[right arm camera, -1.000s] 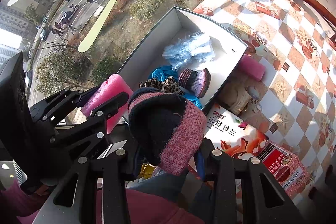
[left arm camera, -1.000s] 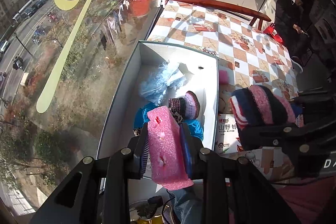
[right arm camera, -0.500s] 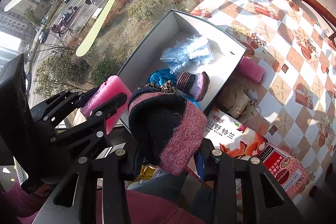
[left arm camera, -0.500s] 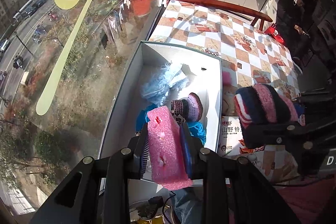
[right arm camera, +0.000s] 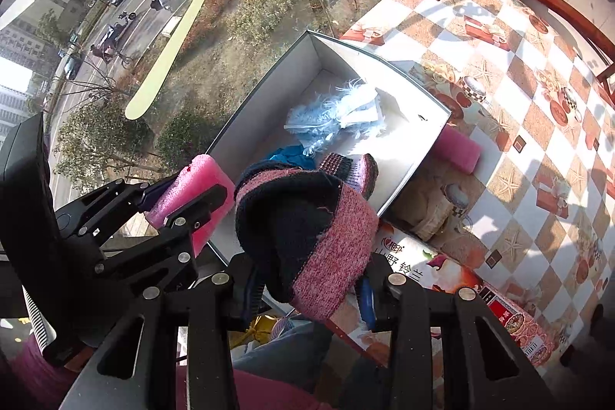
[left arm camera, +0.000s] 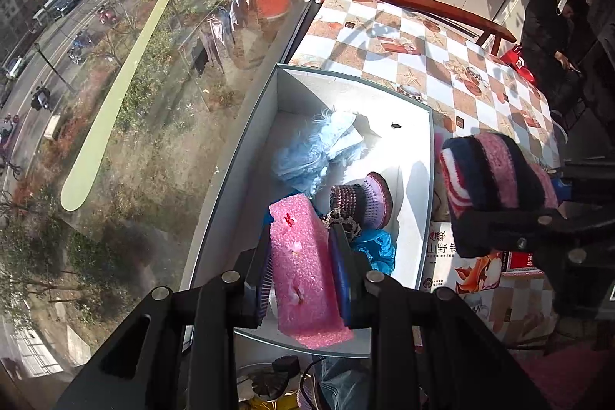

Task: Organize soft objects
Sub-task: 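Hold the pink foam block and knit sock above the box with both grippers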

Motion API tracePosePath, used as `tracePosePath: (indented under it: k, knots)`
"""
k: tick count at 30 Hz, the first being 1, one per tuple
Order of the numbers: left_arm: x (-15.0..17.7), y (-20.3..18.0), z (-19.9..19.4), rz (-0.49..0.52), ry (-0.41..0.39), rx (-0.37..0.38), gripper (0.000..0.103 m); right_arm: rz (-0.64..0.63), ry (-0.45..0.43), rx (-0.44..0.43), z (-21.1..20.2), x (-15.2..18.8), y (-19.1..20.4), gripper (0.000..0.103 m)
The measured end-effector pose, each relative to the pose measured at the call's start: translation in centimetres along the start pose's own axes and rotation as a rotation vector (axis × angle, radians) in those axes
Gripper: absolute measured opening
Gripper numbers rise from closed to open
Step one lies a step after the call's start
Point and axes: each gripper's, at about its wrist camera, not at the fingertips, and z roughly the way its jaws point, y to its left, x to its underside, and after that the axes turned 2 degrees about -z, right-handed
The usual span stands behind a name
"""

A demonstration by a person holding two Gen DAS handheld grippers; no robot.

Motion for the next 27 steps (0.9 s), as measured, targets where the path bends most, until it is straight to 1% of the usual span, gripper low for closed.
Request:
tracePosePath:
  k: [3,5,14,27]
  knots:
    - [-0.3,0.3,0.8,-0.025,0.017,0.000,0.030,0.000,-0.002,0.008,0.5,-0.4,0.1,0.041]
    - [-0.4,0.2,1.1,-0.027,0.017,-0.006,0.030,0.003,-0.018,0.019,0.6,-0.6,0.1,0.041]
    - [-0.6,-0.1,2.0,-0.037,0.033,-0.019,0.030,-0.004,-0.027,0.027,1.0,-1.2,0.2,0.041]
    - [-0.5,-0.2,2.7,-0.042,0.063,-0.021,0.030,-0.019,0.010,0.024,2.2,-1.3,0.1,0.041]
